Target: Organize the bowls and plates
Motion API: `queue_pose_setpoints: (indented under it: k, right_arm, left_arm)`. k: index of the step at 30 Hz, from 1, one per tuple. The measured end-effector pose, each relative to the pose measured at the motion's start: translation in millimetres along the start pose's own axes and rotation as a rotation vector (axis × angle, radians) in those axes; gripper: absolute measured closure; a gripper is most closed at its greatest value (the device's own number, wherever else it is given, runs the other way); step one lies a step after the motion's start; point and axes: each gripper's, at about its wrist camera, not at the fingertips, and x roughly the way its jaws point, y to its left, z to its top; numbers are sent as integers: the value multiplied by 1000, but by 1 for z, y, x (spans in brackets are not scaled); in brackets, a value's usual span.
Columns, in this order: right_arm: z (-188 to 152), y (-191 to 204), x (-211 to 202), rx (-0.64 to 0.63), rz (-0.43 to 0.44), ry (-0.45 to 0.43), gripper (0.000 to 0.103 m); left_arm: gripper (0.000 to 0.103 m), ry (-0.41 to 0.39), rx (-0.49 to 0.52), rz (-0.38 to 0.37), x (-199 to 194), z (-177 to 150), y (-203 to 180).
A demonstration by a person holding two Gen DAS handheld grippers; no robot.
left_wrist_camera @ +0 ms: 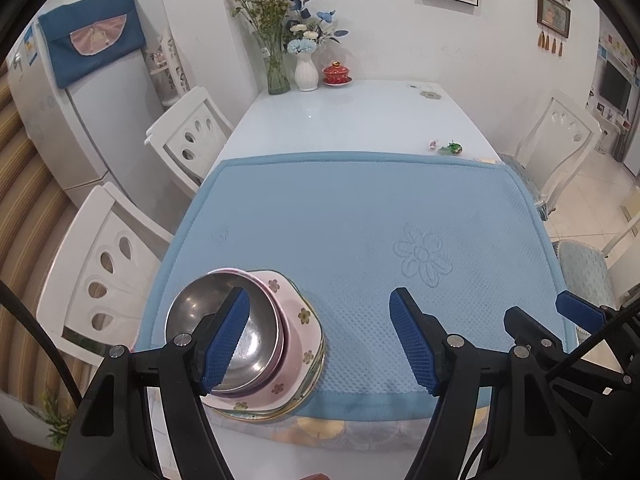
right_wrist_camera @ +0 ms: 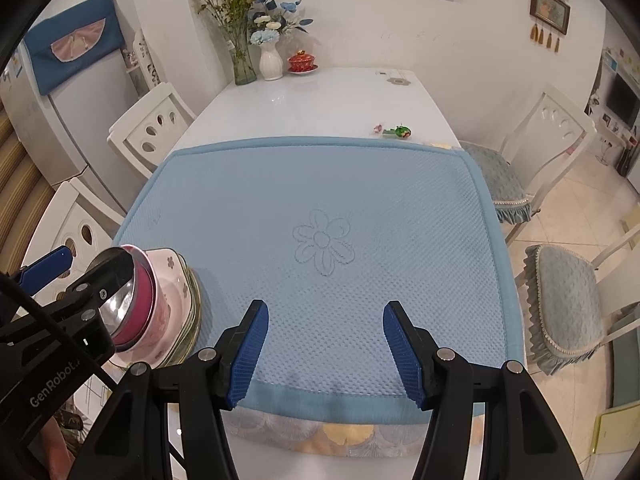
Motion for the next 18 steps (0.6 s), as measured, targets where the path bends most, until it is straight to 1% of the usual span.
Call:
queue_pose_setpoints:
  k: [3,7,18]
  right_arm:
    - [3,-2,0,10,6,3,45]
    - [6,-2,-2,17,9,-13,45]
    - [6,-8,-4,21,4,-18,45]
  left_arm:
    - [32,-2,7,1,-1,2,-2]
    - [32,-11,7,3,-3,6,-1]
    - [32,-16,-2,-4,0,8,-5]
